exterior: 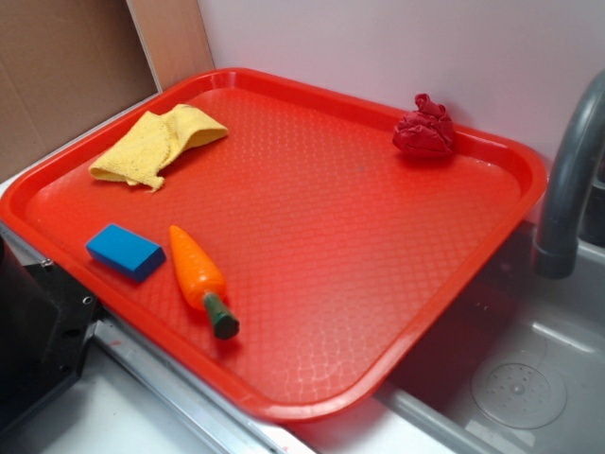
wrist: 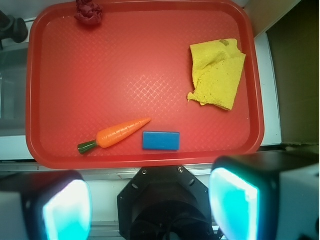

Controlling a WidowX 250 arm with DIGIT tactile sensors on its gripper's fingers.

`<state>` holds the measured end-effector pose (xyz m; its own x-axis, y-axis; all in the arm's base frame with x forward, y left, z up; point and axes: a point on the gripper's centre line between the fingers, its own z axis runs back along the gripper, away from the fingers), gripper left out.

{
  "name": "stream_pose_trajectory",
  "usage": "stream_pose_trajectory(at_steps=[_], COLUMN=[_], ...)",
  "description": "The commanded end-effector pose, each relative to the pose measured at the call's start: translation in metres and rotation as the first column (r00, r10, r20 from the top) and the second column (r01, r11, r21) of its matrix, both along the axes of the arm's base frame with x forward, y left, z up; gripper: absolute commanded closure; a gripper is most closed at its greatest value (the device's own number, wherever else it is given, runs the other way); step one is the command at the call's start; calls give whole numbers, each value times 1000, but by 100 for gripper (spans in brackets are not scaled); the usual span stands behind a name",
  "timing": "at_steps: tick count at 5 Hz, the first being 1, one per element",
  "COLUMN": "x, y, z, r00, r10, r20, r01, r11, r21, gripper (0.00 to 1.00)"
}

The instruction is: Grab the carrot.

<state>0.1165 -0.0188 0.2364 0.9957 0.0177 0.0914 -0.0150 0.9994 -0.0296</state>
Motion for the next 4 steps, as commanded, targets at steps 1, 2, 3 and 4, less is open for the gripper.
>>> stream_pose_trajectory(at_steps=[1, 2, 3, 4], x=[0, 2, 3, 5], y=[0, -2, -7, -17], z=[0, -3, -9, -24], r00=[1000, 983, 932, 814], r10=[0, 186, 363, 581], r20=[0, -2, -5, -20], r01=[0, -185, -362, -577], r11=[1000, 982, 929, 803], r21=[0, -37, -77, -148], gripper=[0, 0, 0, 0])
